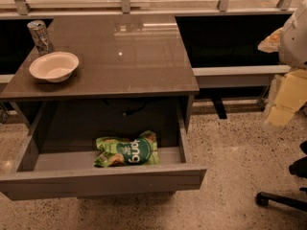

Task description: Pick green rice chip bag from top drawer and place on counter

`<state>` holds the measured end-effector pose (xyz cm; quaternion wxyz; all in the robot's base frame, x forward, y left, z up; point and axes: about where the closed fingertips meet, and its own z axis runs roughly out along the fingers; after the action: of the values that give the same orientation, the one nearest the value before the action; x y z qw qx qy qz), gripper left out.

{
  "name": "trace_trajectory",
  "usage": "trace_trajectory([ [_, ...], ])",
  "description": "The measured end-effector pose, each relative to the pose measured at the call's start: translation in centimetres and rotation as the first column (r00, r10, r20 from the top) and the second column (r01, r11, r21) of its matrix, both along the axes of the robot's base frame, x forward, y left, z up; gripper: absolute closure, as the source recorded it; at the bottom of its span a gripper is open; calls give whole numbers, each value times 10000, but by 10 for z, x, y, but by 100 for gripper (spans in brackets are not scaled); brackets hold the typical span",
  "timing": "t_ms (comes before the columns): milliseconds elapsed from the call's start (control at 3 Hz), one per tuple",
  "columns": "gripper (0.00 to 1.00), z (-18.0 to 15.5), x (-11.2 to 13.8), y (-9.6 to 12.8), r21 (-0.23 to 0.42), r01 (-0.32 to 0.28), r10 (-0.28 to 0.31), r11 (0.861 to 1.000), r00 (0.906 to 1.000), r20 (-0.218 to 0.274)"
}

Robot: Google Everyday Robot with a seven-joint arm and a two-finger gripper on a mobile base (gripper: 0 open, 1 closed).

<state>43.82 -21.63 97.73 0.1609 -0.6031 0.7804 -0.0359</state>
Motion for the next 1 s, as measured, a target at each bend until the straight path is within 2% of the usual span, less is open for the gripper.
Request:
trace_trajectory([
  [333,0,0,0,0,0,-3,3,10000,10000,0],
  [667,0,-15,15,43,-74,-904,904,9959,9959,-31],
  [1000,0,-51,34,114,-96,-2380,2377,9712,9709,-294],
])
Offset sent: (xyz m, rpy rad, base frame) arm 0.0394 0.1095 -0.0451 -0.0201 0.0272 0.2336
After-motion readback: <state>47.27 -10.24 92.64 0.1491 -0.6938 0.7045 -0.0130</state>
